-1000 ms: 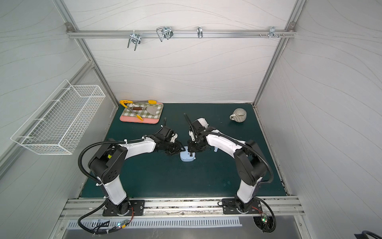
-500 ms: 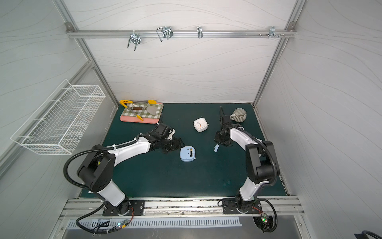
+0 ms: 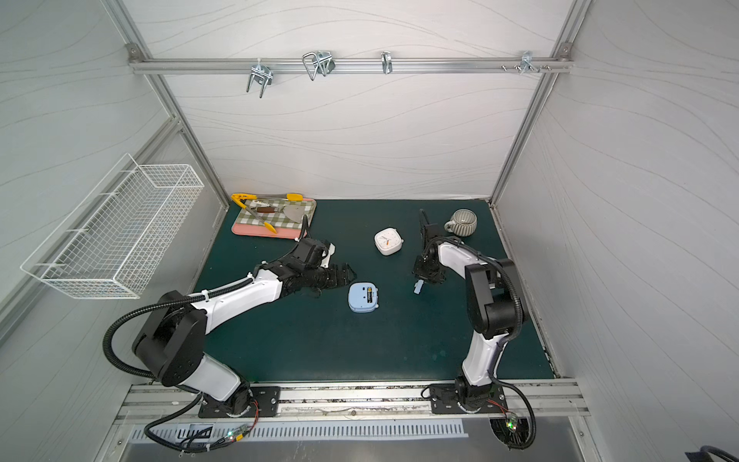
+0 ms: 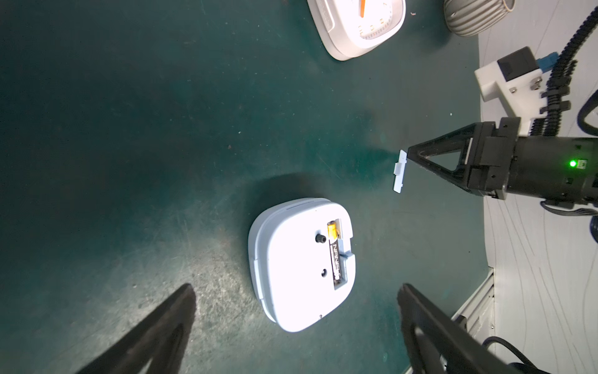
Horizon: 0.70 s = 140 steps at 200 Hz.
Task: Insert the battery into the alarm
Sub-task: Pick up the cover from the center of the board.
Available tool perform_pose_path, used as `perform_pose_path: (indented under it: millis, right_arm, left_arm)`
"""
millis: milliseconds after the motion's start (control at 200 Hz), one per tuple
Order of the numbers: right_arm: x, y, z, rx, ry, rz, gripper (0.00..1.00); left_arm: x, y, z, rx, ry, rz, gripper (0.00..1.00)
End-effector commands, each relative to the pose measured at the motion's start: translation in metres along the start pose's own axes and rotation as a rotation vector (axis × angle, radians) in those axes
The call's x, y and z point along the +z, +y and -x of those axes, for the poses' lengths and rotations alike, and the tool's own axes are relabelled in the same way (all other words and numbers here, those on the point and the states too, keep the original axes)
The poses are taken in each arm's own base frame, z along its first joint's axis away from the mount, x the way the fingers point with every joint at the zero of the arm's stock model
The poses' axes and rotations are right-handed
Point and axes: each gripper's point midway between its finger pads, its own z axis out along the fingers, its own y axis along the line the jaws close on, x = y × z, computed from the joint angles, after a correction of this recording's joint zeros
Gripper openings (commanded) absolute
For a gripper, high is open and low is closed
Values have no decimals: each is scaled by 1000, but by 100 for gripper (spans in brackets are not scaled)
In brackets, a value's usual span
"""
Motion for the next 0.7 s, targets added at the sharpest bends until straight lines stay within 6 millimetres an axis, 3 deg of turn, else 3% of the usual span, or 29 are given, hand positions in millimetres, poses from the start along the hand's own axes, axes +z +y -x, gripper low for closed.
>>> perform_pose_path:
  millis: [0, 255, 695]
  right_arm:
    - [4, 8, -10, -11, 50, -6, 25]
    - [12, 15, -15, -25, 83, -16, 20]
    - [5, 14, -23, -77, 89, -13, 25]
  left_arm:
    - [-2, -6, 11, 36, -50, -20, 98]
    - [-1, -5, 9, 38, -46, -17, 99]
    - [6, -2, 7, 29, -35, -15, 99]
